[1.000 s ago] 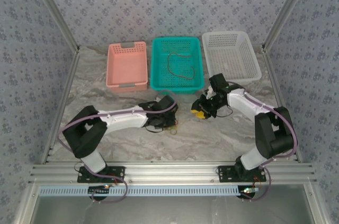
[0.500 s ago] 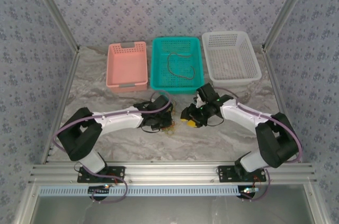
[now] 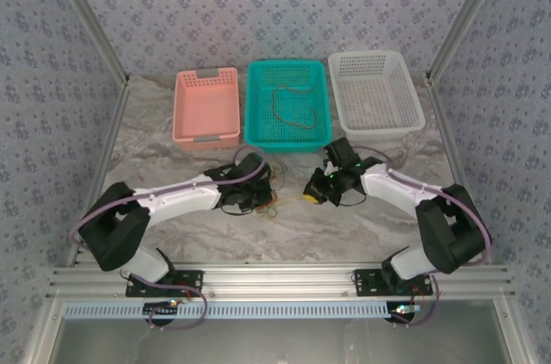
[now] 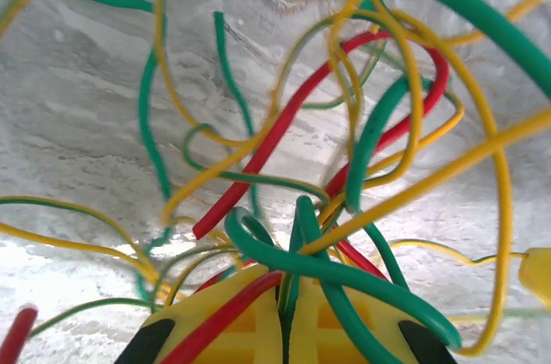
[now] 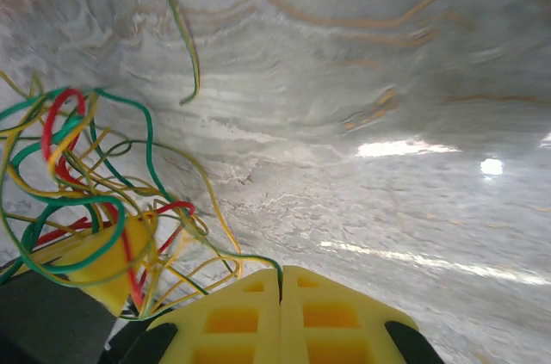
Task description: Untangle the cables
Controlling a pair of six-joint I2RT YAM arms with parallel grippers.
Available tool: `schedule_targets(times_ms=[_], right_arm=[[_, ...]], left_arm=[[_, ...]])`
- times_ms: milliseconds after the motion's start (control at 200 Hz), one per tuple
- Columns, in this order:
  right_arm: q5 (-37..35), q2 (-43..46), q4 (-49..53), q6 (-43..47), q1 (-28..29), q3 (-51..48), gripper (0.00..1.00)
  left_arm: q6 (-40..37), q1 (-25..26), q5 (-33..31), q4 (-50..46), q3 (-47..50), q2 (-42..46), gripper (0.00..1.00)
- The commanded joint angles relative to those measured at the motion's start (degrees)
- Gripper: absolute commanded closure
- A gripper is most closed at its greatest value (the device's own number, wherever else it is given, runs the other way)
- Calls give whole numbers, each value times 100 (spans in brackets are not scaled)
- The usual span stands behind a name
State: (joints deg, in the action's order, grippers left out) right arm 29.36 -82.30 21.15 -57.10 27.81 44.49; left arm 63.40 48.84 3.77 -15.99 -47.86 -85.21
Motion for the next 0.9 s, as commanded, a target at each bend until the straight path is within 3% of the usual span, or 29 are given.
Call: schedule_targets(times_ms=[0, 155, 290, 415, 515, 650, 680, 720, 804, 894], right_arm=[[-486, 426, 1012, 517, -476, 72, 100], [-602, 634, 1586, 945, -960, 278, 100], [-649, 688, 1657, 974, -1056, 323, 100], [-595, 623, 1533, 874, -942, 354, 100], [-514, 542, 1147, 553, -435, 456, 100], [-465, 291, -180, -390, 687, 487, 69], [-480, 265, -280, -442, 747, 501, 67], [-577, 78, -828, -761, 1100, 567, 54], [-605, -258, -1473, -1162, 1355, 658, 44], [-574, -535, -1891, -1480, 1459, 758, 39]], left_arm=[[453, -451, -228, -607, 461, 595, 100], [905, -1072, -161, -775, 1077, 1432, 97], [1210, -1513, -31, -718, 1511, 1998, 94], [1323, -1770, 315, -299, 1784, 2131, 95], [1281, -1774, 505, 54, 1807, 2109, 100], [1403, -1752, 727, 450, 1802, 2051, 100], [1458, -1731, 787, 561, 1797, 2024, 100], [1524, -1692, 864, 706, 1774, 1955, 100], [1579, -1521, 906, 791, 1630, 1796, 100], [1635, -1319, 863, 850, 1499, 1630, 100]])
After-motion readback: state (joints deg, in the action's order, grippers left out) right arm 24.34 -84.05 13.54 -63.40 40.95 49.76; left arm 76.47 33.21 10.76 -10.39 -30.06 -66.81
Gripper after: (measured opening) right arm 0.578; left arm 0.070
